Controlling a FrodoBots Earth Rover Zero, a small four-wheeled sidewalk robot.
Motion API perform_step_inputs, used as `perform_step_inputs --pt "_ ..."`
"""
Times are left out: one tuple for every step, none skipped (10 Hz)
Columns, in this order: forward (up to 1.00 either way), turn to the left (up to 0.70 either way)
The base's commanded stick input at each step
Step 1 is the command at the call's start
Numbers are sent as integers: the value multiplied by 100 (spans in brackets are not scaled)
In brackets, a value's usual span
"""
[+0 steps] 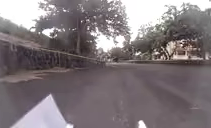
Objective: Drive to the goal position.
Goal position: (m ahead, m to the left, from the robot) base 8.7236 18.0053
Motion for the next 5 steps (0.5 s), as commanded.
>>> perform_step_inputs --pt "20 0" --pt "20 0" --pt "20 0" --pt "20 0" --pt "20 0"
